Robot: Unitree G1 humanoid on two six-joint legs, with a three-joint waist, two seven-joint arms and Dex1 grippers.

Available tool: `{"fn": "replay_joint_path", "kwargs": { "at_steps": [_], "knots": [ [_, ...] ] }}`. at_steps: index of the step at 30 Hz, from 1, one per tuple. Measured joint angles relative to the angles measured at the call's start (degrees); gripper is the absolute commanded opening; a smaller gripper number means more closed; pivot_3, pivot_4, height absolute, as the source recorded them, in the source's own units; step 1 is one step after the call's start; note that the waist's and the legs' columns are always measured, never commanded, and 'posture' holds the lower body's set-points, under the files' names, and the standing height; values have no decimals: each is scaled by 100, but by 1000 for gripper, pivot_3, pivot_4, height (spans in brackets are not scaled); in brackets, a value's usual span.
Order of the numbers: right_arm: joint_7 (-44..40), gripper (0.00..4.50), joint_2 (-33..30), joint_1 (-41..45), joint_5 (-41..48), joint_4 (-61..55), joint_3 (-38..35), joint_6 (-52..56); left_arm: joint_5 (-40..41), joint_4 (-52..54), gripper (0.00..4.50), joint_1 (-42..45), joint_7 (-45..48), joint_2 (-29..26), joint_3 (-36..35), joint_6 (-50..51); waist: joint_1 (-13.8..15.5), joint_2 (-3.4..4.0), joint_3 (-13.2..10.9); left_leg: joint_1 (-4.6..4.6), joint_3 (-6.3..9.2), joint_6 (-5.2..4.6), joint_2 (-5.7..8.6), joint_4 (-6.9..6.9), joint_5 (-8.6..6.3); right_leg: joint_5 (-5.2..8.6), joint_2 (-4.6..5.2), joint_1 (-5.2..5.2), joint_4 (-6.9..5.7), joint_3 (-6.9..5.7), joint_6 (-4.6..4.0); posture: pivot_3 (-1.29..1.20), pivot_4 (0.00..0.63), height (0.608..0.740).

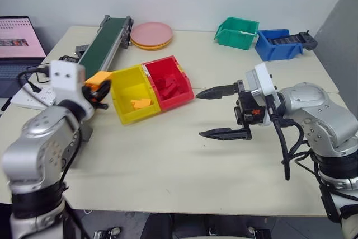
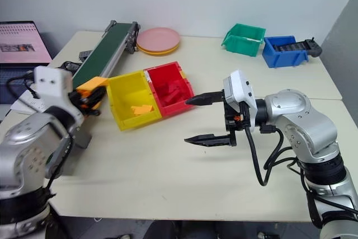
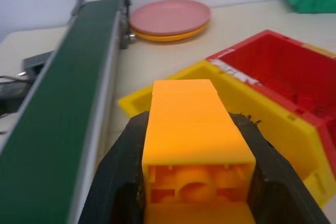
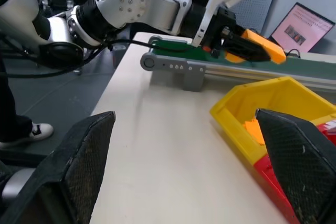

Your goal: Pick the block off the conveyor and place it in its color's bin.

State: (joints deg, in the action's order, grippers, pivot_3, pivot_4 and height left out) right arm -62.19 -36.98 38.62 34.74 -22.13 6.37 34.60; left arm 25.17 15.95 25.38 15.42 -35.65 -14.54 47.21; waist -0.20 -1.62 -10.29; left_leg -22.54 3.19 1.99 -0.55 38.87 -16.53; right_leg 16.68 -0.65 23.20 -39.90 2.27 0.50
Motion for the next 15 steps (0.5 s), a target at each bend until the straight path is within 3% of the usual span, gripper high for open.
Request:
{"fn": "replay_joint_path", "kwargs": {
  "at_steps": [4, 11, 13, 14, 15],
  "knots": [
    [354, 4500, 9, 27, -202, 3, -14, -13, -362, -795, 1530, 445, 199, 237, 622, -486, -15, 0, 0, -15, -6, 1, -2, 1, 1, 0, 0, 14, 5, 7, 0, 0, 150, 740],
    [495, 4500, -39, 8, -197, -72, -75, 47, -592, -1271, 1530, 564, 400, 349, 770, -864, -26, 0, 0, -22, -7, 0, -3, 4, 1, 0, 0, 24, -2, 6, 0, 0, 150, 740],
    [515, 4500, -65, -23, -195, -140, -82, 70, -615, -1365, 2230, 620, 430, 367, 769, -927, -12, 0, 0, -21, -4, 0, -3, 6, 1, 0, 0, 22, -3, 3, 0, 0, 150, 740],
    [528, 4500, -79, -76, -192, -186, -85, 77, -624, -1410, 2274, 641, 454, 395, 766, -983, -8, 0, 0, -22, -4, 0, -3, 6, 1, 0, 0, 21, -2, 3, 0, 0, 150, 740],
    [539, 4500, -79, -114, -192, -201, -86, 86, -636, -1438, 2597, 645, 479, 406, 767, -1028, -7, 0, 0, -23, -4, 0, -3, 6, 1, 0, 0, 21, -1, 2, 0, 0, 150, 740]
  ]
}}
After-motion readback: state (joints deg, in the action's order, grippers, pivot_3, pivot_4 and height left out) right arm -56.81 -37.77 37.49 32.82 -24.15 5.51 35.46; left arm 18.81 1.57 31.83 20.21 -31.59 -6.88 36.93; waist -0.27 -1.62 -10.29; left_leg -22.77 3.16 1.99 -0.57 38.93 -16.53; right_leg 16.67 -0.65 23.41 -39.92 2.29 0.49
